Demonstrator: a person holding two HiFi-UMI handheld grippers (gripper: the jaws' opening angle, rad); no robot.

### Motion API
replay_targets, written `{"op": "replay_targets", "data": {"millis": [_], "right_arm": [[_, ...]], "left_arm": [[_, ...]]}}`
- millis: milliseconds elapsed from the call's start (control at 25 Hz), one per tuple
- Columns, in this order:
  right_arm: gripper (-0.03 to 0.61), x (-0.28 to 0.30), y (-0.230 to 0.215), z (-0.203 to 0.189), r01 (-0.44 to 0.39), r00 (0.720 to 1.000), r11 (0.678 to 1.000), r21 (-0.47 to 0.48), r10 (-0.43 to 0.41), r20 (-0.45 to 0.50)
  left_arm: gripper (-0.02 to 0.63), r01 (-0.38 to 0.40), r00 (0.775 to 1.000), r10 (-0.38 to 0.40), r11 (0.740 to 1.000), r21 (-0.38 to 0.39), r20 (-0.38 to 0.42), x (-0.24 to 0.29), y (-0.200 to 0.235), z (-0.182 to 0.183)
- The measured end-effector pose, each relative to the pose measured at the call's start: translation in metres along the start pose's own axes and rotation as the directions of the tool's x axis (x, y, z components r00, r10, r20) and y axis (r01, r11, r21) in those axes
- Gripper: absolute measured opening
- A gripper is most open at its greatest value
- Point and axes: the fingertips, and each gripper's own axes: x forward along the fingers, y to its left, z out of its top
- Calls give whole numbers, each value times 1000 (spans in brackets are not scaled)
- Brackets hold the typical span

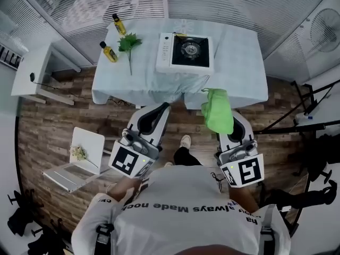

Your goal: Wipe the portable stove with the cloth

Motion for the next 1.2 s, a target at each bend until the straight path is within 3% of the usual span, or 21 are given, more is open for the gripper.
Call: {"op": "replay_targets", "data": {"millis": [320, 680, 1200], "right_arm": [[23, 38, -70, -6, -23, 1000, 1000, -9, 23, 3], [23, 73, -110, -16, -31, 999, 999, 18, 32, -3], [23, 203, -125, -17, -28, 1000, 1000, -4, 28, -7]], "left_arm": [[12, -41, 999, 41, 999, 0, -13, 72, 23, -14], [12, -99, 995, 98, 994, -38, -33, 108, 58, -32], [12, -80, 997, 80, 995, -50, -14, 157, 179, -37]]}}
